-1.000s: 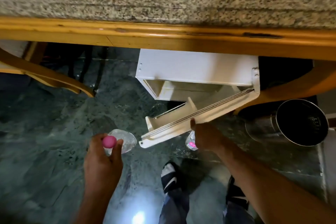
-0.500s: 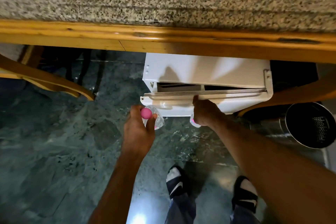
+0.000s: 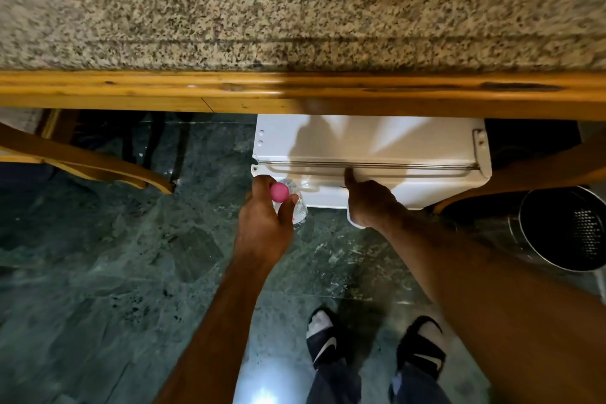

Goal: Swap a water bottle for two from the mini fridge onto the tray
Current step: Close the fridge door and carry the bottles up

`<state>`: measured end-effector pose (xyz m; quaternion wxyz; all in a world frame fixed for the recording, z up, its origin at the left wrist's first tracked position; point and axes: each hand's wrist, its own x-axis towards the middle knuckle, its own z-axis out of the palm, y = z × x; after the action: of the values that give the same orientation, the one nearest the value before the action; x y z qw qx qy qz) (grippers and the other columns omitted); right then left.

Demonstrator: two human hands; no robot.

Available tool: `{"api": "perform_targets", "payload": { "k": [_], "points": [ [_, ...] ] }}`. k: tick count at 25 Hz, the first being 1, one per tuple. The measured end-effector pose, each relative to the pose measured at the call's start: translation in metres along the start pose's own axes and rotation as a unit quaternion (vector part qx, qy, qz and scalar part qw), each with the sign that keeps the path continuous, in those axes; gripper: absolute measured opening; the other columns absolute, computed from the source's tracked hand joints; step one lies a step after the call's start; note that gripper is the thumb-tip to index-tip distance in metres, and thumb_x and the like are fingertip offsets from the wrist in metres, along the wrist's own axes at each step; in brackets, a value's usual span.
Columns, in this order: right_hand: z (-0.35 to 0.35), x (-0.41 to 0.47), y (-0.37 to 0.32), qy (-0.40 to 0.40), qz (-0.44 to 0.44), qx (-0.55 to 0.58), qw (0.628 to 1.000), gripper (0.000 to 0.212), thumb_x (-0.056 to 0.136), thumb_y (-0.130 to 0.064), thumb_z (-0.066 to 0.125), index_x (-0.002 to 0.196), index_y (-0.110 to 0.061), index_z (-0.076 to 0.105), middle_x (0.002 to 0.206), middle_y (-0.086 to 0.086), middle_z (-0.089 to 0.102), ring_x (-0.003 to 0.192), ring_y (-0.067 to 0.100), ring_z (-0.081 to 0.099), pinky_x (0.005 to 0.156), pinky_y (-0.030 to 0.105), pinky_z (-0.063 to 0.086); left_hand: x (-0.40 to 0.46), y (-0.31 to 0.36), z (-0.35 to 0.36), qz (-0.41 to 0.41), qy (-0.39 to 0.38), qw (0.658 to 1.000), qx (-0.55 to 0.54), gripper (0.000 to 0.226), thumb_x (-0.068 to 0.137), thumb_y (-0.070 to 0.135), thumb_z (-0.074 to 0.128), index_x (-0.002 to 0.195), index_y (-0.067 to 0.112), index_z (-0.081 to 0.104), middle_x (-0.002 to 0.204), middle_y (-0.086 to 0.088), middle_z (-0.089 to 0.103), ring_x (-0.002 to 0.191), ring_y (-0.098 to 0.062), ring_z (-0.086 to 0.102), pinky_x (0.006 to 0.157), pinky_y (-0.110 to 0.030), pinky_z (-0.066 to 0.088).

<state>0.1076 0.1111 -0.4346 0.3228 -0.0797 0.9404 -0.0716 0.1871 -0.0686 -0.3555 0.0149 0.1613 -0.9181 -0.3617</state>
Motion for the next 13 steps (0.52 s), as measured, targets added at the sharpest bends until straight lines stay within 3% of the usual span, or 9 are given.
{"api": "perform_targets", "payload": {
  "k": [2,4,7,9,13],
  "points": [
    [-0.015,-0.005,0.004,-0.027,-0.014,-0.01,0.999,0.089,0.084,-0.008,0.058,0.153,-0.018,0.002,0.129,0.024,0.056,0.113,0.039,0.057,0.084,0.039,0.049,0.0,0.013,0.002,0.007,-0.004,1.0,0.008,0.028,0.087,0.025,0.066,0.106,0.016,0.047,0.087,0.003,0.057,0.075,-0.017,0.05,0.061,-0.022,0.03],
    [-0.038,-0.023,0.011,-0.028,-0.047,-0.015,0.998,0.078,0.084,-0.008,0.059,0.151,-0.013,0.019,0.132,0.022,0.055,0.118,0.038,0.055,0.09,0.04,0.05,-0.001,0.031,-0.001,0.015,-0.015,1.0,0.02,0.027,0.087,0.025,0.066,0.104,0.015,0.048,0.087,0.002,0.058,0.073,-0.017,0.05,0.06,-0.021,0.031],
    [-0.085,-0.078,0.027,-0.008,-0.082,0.008,0.997,0.047,0.084,-0.008,0.058,0.13,-0.004,0.049,0.116,0.019,0.064,0.106,0.035,0.061,0.086,0.039,0.055,-0.009,0.073,-0.022,0.035,-0.039,0.999,0.009,0.024,0.087,0.023,0.066,0.102,0.015,0.048,0.087,0.0,0.057,0.066,-0.01,0.05,0.051,-0.008,0.037],
    [-0.118,-0.121,0.033,-0.023,-0.115,0.023,0.993,0.039,0.084,-0.01,0.06,0.122,-0.005,0.051,0.113,0.018,0.063,0.104,0.035,0.06,0.086,0.038,0.054,-0.019,0.099,-0.039,0.036,-0.06,0.998,-0.001,0.023,0.087,0.021,0.067,0.1,0.016,0.049,0.084,0.0,0.058,0.067,-0.008,0.051,0.053,0.0,0.039],
    [-0.218,-0.23,0.045,0.027,-0.196,0.03,0.98,0.021,0.08,-0.015,0.064,0.099,-0.01,0.057,0.111,0.012,0.065,0.105,0.031,0.06,0.075,0.027,0.041,-0.05,0.192,-0.1,0.086,-0.075,0.993,0.017,0.023,0.087,0.032,0.065,0.089,0.032,0.042,0.069,0.012,0.053,0.062,0.0,0.051,0.053,-0.007,0.038]
  ]
}}
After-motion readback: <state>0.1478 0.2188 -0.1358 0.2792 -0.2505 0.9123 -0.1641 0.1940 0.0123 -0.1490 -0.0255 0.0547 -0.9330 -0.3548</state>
